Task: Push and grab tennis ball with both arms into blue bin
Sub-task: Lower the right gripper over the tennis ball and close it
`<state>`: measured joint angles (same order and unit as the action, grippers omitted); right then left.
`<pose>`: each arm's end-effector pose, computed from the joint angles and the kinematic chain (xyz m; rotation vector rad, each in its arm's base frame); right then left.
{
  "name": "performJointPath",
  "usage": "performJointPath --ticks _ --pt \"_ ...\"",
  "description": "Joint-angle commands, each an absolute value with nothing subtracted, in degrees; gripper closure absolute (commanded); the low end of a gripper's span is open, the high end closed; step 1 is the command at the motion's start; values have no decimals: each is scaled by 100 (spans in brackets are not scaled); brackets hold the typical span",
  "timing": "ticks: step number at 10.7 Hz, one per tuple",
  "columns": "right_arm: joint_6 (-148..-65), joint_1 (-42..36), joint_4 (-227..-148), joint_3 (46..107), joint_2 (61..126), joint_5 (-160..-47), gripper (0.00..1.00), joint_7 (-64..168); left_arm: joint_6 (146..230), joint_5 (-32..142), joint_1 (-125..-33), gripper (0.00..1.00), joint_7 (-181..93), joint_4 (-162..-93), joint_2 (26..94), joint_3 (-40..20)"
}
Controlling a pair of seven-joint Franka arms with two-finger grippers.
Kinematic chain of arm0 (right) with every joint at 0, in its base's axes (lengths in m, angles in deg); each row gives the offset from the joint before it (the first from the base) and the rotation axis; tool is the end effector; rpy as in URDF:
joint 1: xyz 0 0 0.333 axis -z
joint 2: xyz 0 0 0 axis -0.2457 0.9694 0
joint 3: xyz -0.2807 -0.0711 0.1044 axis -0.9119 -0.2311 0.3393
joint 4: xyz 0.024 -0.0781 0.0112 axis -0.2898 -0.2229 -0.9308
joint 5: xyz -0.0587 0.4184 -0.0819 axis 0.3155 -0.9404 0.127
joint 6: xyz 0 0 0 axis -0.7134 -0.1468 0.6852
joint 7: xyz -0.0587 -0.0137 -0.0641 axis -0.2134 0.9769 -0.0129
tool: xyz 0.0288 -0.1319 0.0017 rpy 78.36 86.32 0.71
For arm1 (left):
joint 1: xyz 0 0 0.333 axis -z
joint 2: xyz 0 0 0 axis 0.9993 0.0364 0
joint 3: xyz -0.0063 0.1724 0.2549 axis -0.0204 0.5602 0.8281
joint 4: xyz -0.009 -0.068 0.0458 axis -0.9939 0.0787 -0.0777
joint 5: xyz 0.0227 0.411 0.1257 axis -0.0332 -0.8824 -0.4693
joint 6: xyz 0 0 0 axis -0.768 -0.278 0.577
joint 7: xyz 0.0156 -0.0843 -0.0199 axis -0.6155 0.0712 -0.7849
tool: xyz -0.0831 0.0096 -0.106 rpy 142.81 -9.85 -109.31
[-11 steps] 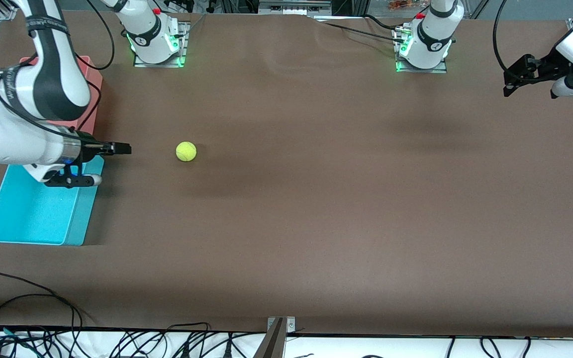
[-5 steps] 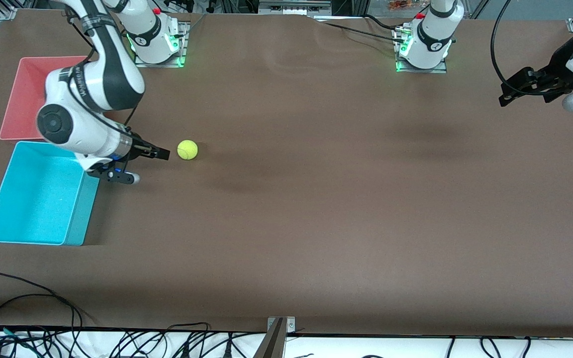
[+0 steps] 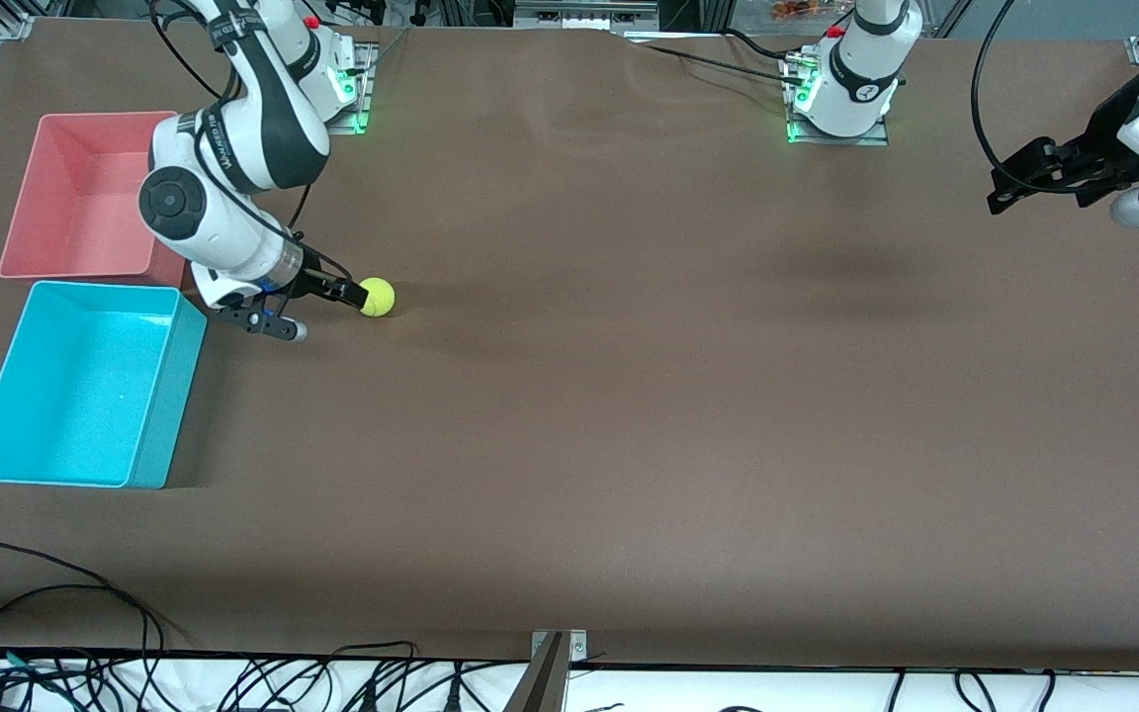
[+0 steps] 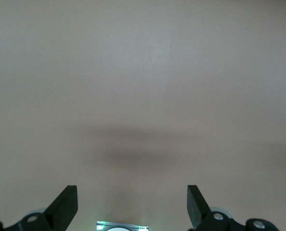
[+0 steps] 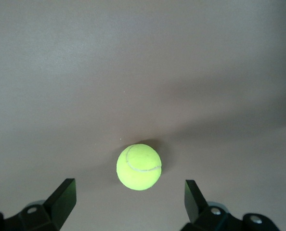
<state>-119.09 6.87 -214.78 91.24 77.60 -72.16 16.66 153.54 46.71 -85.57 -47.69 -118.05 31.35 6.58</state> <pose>0.5323 0.1683 0.2531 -3.0526 0.4561 0.1975 0.5610 -0.0391 0.6055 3.1300 0.1772 -0.1294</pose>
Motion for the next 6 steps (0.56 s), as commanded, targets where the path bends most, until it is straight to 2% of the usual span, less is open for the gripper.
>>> performJointPath --ticks 1,6 --pt "-12553 719 -22203 9423 7439 -7286 0 1285 15201 4770 -8528 0 -4804 -11580 3251 683" --pt "-13281 719 -22484 9538 7701 -7242 0 1346 15201 4761 -8519 0 -4804 -11571 3278 682"
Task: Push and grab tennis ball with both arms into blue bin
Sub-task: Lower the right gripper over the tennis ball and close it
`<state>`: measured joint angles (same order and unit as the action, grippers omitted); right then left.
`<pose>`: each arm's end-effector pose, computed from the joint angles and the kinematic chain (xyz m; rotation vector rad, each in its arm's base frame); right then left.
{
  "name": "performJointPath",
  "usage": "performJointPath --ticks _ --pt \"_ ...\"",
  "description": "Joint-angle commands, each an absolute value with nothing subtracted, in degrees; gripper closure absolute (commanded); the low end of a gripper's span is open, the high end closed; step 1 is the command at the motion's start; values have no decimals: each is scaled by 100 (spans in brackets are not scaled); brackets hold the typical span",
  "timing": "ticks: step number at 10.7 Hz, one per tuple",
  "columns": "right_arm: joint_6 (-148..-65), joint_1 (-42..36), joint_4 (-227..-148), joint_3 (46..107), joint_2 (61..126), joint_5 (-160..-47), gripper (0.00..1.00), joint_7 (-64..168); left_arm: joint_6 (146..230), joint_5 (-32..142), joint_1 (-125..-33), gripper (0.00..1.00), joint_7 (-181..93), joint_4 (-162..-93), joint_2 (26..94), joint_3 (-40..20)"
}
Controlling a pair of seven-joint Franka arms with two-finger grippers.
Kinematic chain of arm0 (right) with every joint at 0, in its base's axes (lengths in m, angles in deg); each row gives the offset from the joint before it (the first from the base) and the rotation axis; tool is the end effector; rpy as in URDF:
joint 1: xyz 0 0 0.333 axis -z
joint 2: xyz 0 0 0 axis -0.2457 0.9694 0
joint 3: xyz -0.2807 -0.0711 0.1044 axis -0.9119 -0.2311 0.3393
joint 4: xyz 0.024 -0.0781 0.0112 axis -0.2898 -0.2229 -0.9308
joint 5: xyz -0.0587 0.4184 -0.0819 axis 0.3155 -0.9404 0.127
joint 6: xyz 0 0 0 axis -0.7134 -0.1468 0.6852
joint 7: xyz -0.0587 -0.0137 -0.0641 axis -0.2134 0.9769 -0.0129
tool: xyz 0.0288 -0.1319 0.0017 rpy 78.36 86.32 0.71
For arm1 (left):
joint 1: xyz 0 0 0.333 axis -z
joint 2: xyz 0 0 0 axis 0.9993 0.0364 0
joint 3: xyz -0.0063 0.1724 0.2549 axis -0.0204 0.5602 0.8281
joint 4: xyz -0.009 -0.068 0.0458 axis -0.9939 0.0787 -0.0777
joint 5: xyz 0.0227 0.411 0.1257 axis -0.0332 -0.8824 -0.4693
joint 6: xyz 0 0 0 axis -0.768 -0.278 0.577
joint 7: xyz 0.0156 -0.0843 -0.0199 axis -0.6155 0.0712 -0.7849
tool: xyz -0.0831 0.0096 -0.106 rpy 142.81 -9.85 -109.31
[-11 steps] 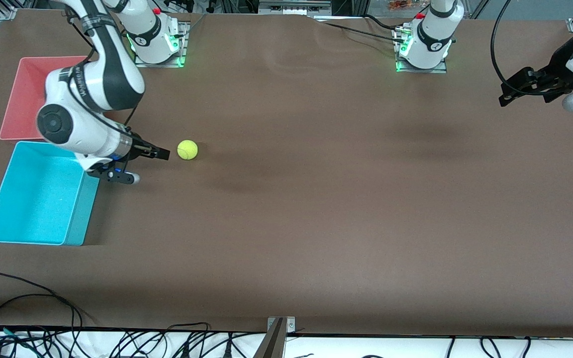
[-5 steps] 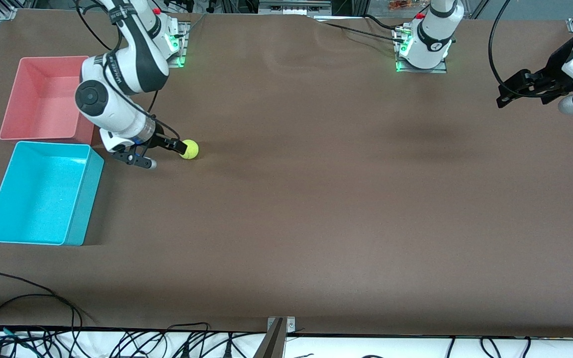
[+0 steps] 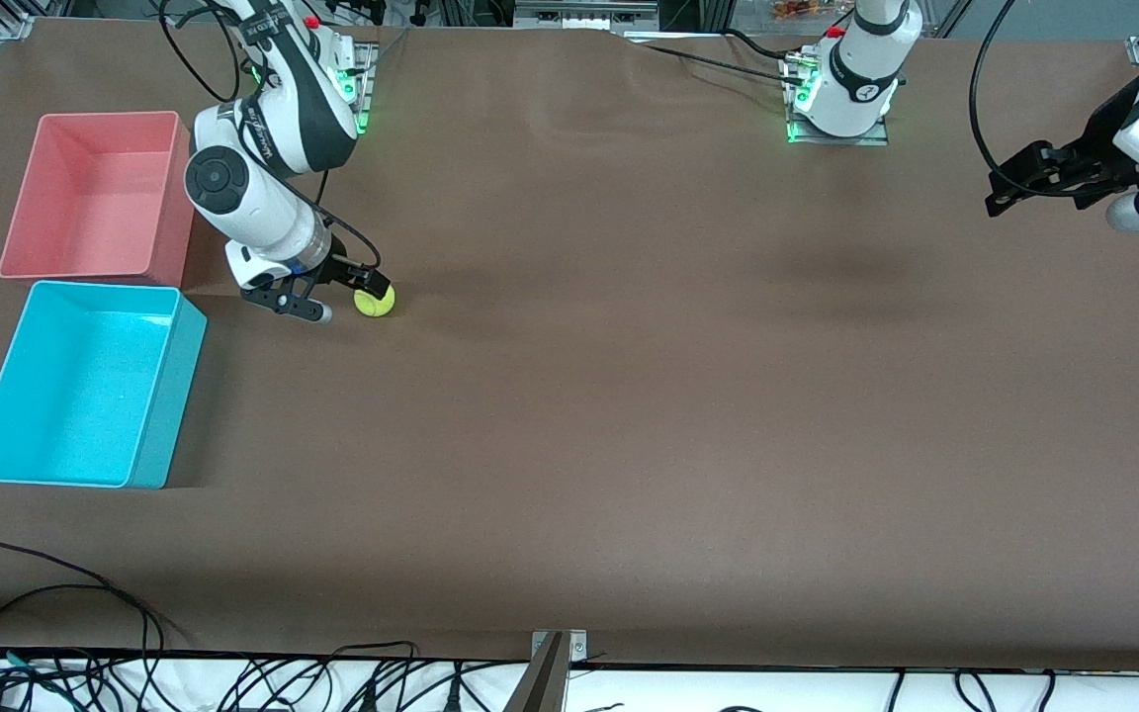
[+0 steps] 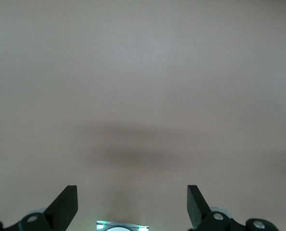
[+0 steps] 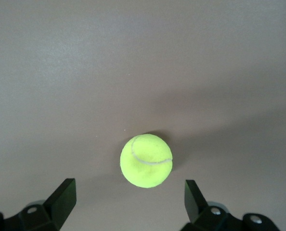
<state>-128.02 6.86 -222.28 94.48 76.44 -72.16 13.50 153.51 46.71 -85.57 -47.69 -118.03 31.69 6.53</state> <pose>0.4966 0.1875 0.2208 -3.0466 0.4676 0.1333 0.5625 -0.0397 0.6023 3.1304 0.1759 -0.1389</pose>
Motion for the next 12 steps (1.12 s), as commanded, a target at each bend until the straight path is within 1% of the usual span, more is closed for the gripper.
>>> performJointPath --ticks 1,5,8,9,10,11,12 --pt "-13518 719 -22484 9538 7911 -7251 0 1346 15201 4752 -8528 0 -4795 -11571 3286 683" --pt "-14108 728 -22493 9529 8404 -7259 0 1574 15201 4717 -8528 0 -4786 -11571 3313 691" --pt "-14179 728 -22537 9529 8519 -7251 0 1601 15201 4726 -8528 0 -4795 -11571 3313 691" --pt "-14267 728 -22607 9529 8520 -7251 4 1644 15201 4743 -8519 0 -4795 -11571 3313 683" --pt "-14320 728 -22625 9529 8537 -7251 4 1653 15201 4752 -8510 0 -4795 -11571 3313 639" --pt "-14320 728 -22642 9529 8555 -7251 10 1653 15201 4735 -8519 0 -4795 -11571 3313 569" --pt "-14320 719 -22669 9529 8555 -7242 22 1662 15201 4726 -8519 0 -4795 -11571 3304 568"
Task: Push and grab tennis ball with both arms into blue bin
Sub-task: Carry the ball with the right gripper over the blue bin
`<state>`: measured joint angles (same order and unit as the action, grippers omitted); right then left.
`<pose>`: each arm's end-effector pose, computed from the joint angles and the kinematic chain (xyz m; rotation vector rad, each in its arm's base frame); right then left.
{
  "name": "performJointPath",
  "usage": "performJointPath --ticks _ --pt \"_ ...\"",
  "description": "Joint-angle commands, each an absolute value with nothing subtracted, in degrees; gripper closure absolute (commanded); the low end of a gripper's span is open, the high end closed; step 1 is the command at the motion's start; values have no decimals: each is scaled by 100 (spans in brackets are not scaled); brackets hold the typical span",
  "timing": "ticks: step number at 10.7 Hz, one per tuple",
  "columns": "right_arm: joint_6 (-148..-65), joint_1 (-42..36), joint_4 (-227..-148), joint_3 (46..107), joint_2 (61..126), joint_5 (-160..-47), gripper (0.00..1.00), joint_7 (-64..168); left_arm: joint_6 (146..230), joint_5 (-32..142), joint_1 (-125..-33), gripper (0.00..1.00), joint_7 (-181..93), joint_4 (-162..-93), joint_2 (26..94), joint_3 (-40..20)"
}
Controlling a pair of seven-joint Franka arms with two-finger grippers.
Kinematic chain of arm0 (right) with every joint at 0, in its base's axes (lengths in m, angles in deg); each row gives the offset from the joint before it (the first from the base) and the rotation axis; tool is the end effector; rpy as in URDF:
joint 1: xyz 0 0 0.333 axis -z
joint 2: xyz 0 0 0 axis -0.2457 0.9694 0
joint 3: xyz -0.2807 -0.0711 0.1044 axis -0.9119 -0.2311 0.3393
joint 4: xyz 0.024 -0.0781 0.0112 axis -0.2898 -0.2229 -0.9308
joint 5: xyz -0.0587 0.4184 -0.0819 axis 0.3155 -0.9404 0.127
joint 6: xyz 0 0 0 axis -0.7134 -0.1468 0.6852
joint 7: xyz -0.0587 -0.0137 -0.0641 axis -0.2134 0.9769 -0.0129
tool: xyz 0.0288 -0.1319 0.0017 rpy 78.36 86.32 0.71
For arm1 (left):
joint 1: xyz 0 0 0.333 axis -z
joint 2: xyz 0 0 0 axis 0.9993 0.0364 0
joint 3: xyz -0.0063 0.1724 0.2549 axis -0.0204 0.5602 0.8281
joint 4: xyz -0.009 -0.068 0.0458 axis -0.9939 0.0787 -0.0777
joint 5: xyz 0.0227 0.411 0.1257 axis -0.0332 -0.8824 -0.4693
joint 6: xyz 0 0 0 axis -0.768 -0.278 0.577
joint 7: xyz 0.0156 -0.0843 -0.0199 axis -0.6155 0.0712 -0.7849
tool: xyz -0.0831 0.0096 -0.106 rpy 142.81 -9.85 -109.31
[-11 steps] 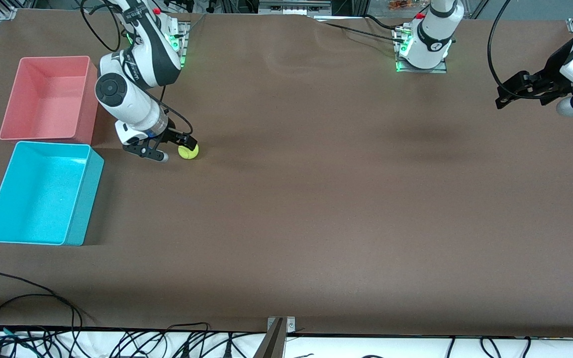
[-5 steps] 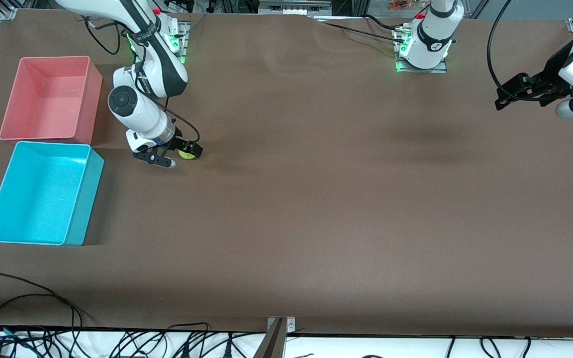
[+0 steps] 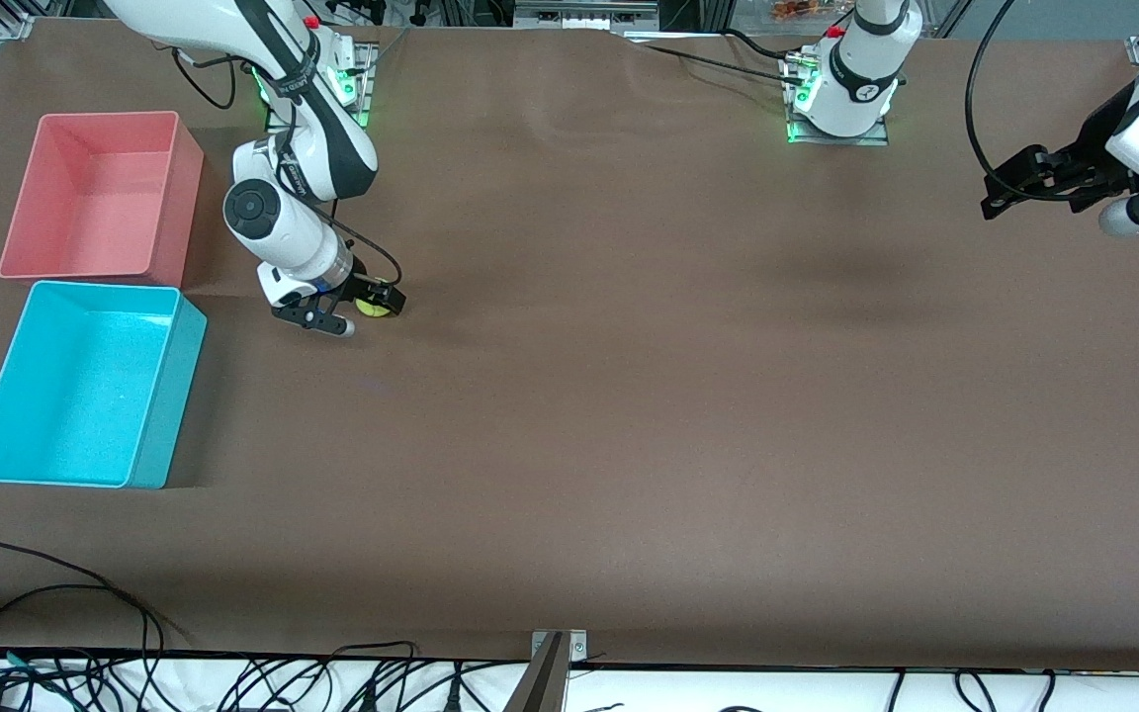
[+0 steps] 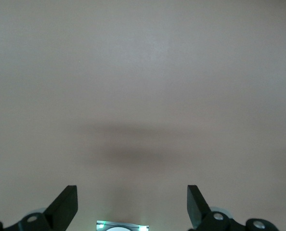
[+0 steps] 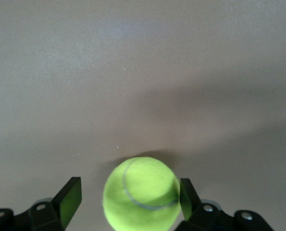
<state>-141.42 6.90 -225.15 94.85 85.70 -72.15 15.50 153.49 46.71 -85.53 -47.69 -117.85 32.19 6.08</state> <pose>0.4816 0.1873 0.1381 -3.0234 0.4306 0.1094 0.5646 -0.0447 0.5989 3.1318 0.1627 -0.1482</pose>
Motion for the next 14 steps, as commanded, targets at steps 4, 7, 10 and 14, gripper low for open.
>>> performJointPath --ticks 4,7,10,14 --pt "-14311 728 -22669 9529 8564 -7242 82 1864 15201 4717 -8528 0 -4804 -11571 3313 568" --pt "-14259 754 -22617 9503 8538 -7251 100 2126 15192 4717 -8536 0 -4804 -11571 3313 577" --pt "-12929 798 -21934 9047 8310 -7259 100 2715 15193 4708 -8580 0 -4795 -11571 3313 586" --pt "-10291 789 -20248 8160 8159 -7260 100 3926 15192 4699 -8589 0 -4795 -11580 3313 586"
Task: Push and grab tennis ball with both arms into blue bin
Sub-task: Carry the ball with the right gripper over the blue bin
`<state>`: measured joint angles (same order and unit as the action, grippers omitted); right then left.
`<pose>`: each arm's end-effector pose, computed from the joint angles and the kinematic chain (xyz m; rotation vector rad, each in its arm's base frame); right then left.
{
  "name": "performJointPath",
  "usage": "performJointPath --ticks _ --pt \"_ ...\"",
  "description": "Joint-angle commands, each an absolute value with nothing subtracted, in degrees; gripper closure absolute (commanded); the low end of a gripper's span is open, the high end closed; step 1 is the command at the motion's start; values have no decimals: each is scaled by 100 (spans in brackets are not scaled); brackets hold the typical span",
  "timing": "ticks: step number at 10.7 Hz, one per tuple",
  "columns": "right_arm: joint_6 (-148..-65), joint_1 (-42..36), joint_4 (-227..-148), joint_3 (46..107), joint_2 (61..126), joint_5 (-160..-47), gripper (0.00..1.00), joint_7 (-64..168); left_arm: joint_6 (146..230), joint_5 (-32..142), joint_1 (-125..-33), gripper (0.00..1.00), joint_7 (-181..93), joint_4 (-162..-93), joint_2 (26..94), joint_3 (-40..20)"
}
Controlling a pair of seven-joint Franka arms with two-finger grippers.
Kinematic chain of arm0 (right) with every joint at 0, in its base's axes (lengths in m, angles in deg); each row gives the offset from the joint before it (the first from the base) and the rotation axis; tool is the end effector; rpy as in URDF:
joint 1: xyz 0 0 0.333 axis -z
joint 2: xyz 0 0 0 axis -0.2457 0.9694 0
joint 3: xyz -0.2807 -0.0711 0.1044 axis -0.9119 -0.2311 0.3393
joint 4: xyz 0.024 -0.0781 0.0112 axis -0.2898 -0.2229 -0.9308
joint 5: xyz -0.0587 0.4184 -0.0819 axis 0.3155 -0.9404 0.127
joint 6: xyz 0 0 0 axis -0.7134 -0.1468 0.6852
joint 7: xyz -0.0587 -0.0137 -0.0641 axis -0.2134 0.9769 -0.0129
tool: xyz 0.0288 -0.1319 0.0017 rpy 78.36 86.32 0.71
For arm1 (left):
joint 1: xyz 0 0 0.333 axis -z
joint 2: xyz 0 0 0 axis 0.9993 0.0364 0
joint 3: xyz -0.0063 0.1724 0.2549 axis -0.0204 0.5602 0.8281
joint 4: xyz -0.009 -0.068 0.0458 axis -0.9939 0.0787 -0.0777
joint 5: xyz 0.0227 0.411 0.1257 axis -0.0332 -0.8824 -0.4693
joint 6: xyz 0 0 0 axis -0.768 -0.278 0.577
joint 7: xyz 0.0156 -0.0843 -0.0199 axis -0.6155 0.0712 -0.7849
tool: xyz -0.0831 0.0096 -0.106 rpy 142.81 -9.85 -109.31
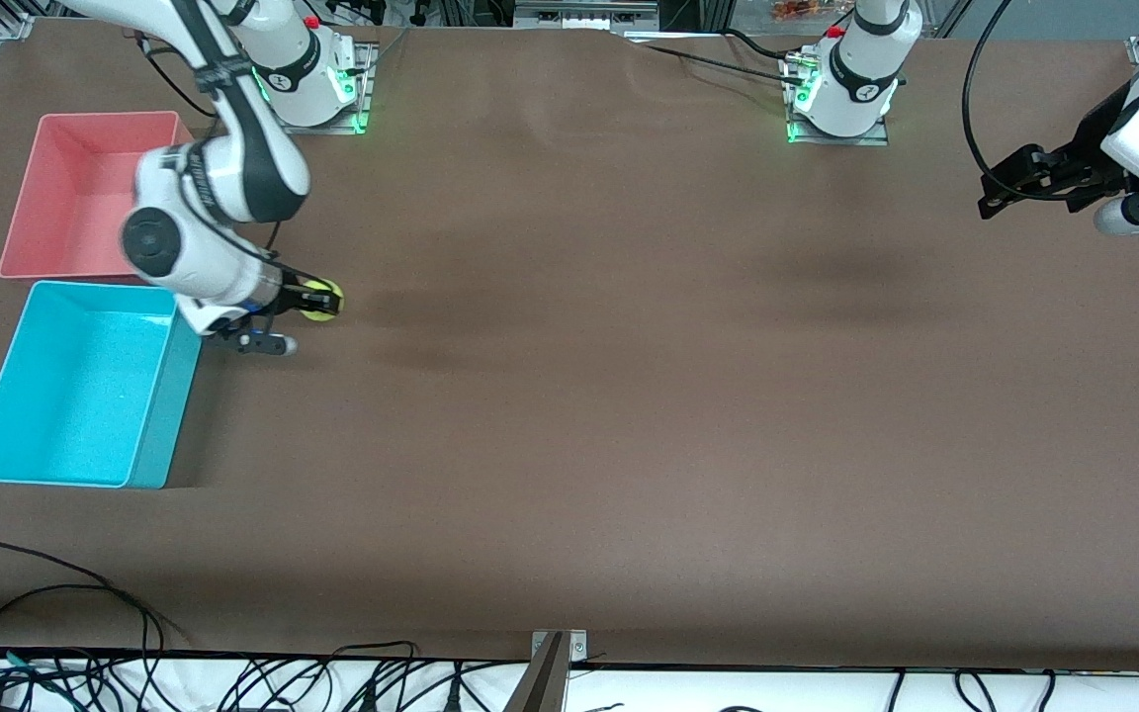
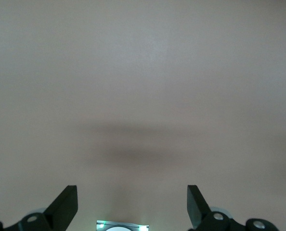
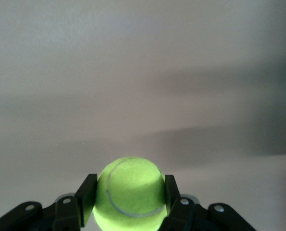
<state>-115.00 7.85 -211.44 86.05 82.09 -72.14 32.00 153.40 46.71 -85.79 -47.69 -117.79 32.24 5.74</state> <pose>0.5516 0.1117 0.2286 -3.0712 0.2068 0.3175 0.5646 -0.0455 0.5988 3.1322 0.1605 -0.1504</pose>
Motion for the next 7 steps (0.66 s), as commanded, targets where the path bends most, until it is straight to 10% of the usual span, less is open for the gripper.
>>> performJointPath --ticks 1,7 --pt "-10051 798 -19991 7914 8159 -7260 100 4269 15192 4691 -8581 0 -4795 -11580 3313 586" --pt "-10057 1095 -19437 6805 8483 -7268 100 6343 15192 4690 -8598 0 -4795 -11580 3330 586"
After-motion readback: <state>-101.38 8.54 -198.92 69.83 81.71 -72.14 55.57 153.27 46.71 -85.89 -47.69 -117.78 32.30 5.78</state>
